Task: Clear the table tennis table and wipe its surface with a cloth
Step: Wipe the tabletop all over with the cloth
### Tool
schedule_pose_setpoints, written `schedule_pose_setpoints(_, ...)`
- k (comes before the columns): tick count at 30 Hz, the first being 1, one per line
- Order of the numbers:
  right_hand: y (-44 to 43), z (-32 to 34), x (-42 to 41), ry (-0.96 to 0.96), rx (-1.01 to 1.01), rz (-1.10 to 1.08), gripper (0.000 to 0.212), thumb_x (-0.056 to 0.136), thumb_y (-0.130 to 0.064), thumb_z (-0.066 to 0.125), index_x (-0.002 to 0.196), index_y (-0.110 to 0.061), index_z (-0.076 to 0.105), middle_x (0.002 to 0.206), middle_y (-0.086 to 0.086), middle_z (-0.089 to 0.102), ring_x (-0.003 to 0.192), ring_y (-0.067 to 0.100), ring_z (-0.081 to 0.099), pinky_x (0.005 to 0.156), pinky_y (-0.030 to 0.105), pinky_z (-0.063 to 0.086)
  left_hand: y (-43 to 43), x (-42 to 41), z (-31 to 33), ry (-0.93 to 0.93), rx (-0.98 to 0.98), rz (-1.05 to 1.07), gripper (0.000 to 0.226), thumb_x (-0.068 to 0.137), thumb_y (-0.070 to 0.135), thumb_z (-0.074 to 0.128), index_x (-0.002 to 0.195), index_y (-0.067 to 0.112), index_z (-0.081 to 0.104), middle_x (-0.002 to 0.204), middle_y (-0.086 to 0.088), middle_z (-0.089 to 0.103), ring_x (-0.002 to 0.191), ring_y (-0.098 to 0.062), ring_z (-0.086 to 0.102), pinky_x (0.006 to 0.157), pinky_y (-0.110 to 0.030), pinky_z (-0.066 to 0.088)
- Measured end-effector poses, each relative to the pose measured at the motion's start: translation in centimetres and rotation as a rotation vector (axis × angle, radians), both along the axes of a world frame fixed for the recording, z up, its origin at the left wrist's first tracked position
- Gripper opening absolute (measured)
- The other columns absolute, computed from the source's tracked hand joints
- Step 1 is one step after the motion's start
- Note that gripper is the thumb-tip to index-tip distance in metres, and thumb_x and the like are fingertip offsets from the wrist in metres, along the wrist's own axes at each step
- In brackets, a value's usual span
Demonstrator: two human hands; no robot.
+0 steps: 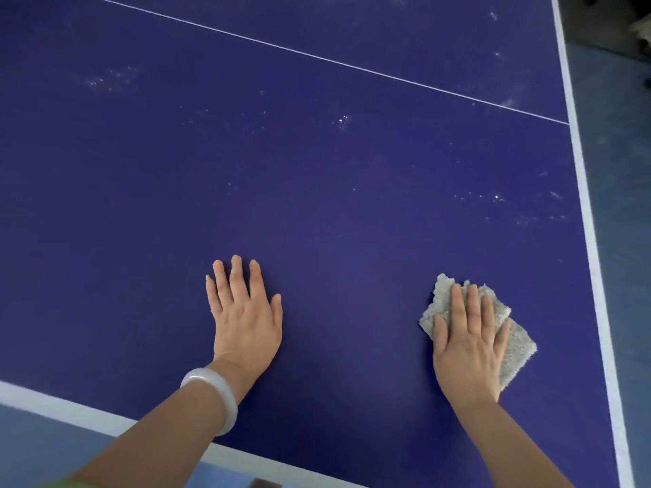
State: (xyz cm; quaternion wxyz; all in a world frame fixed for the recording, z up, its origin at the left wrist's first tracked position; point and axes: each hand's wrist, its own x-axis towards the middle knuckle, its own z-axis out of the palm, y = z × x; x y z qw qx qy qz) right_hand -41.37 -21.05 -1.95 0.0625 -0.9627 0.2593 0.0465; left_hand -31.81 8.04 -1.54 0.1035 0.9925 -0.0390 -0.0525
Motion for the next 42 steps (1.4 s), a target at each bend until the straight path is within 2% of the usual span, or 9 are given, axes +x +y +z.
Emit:
schedule_pose_setpoints(7,-3.1,-0.1,0.8,-0.027,-0.023,0.292,0.062,0.102,-0.047,0.011,0.158,-0.023,0.007,0.166,-0.003,0.004,0.153,0.018,-0.003,0.123,0.049,0.002,-12.4,0.4,1.1,0.011,-0.003,-0.260,0.058,0.101,0.037,0.033,0.152,0.010,0.026,0.159,-0.015,0.019,0.150,-0.033,0.009,0.123,-0.049,0.002)
schedule_pose_setpoints(10,-7.0,-0.2,-0.8,-0.027,-0.020,0.405,0.059,0.103,-0.045,0.017,0.158,-0.024,0.014,0.165,-0.005,0.012,0.153,0.018,0.007,0.121,0.050,0.011,-18.4,2.0,0.9,0.012,-0.011,-0.220,0.061,0.101,0.040,0.030,0.154,0.012,0.018,0.161,-0.014,0.012,0.151,-0.032,0.003,0.123,-0.048,-0.001)
schedule_pose_setpoints(17,-18.6,-0.1,-2.1,-0.050,-0.035,0.252,0.059,0.102,-0.044,0.021,0.156,-0.022,0.025,0.163,-0.004,0.021,0.152,0.018,0.015,0.119,0.051,0.015,-27.4,5.3,0.0,0.039,0.044,0.056,0.071,0.099,0.054,0.016,0.156,0.012,0.005,0.162,-0.019,0.004,0.150,-0.038,-0.004,0.120,-0.057,0.000)
schedule_pose_setpoints(25,-23.9,-0.3,10.1,-0.050,0.020,0.115,0.060,0.101,-0.048,0.014,0.158,-0.029,0.004,0.166,-0.009,0.000,0.152,0.014,-0.009,0.123,0.047,-0.008,-28.4,5.3,-0.4,0.011,0.080,0.114,0.075,0.094,0.053,0.008,0.156,0.011,0.016,0.161,-0.019,0.013,0.150,-0.037,0.003,0.120,-0.057,0.001)
schedule_pose_setpoints(30,-22.6,-0.4,11.2,-0.018,0.012,0.568,0.060,0.101,-0.050,0.005,0.158,-0.032,-0.002,0.164,-0.013,-0.009,0.150,0.010,-0.018,0.123,0.045,-0.008,-28.5,5.4,-0.2,0.024,0.061,0.118,0.074,0.095,0.052,0.010,0.156,0.012,0.015,0.162,-0.018,0.010,0.150,-0.035,-0.001,0.120,-0.055,-0.002)
schedule_pose_setpoints(34,-28.4,-0.3,12.4,-0.044,-0.013,0.312,0.058,0.101,-0.049,0.009,0.157,-0.034,0.002,0.165,-0.014,-0.001,0.151,0.009,-0.010,0.123,0.045,-0.007,-28.6,5.3,-0.2,0.007,0.064,0.120,0.069,0.100,0.051,0.010,0.154,0.009,0.023,0.160,-0.020,0.016,0.150,-0.037,0.005,0.120,-0.056,0.002)
schedule_pose_setpoints(38,-31.1,0.3,20.2,-0.044,0.071,0.086,0.060,0.104,-0.044,0.023,0.159,-0.027,0.007,0.166,-0.007,0.003,0.152,0.015,-0.006,0.122,0.048,-0.006,-28.6,5.3,-0.2,0.004,0.064,0.114,0.077,0.093,0.053,0.009,0.152,0.007,0.028,0.158,-0.022,0.022,0.149,-0.039,0.011,0.120,-0.057,0.005)
schedule_pose_setpoints(40,-29.9,0.4,23.3,-0.031,0.109,0.098,0.059,0.105,-0.042,0.024,0.159,-0.025,0.006,0.166,-0.006,0.000,0.152,0.016,-0.009,0.122,0.048,-0.007,-28.6,5.4,-0.3,0.008,0.085,0.114,0.077,0.093,0.053,0.008,0.152,0.007,0.028,0.158,-0.022,0.023,0.149,-0.039,0.012,0.120,-0.058,0.007)
schedule_pose_setpoints(42,-27.4,0.3,24.1,-0.036,0.117,0.290,0.059,0.105,-0.044,0.020,0.159,-0.026,0.005,0.166,-0.007,-0.003,0.152,0.015,-0.012,0.122,0.045,-0.009,-28.8,5.4,-0.2,0.017,0.094,0.119,0.078,0.093,0.053,0.007,0.153,0.008,0.027,0.158,-0.021,0.022,0.149,-0.038,0.012,0.120,-0.057,0.007)
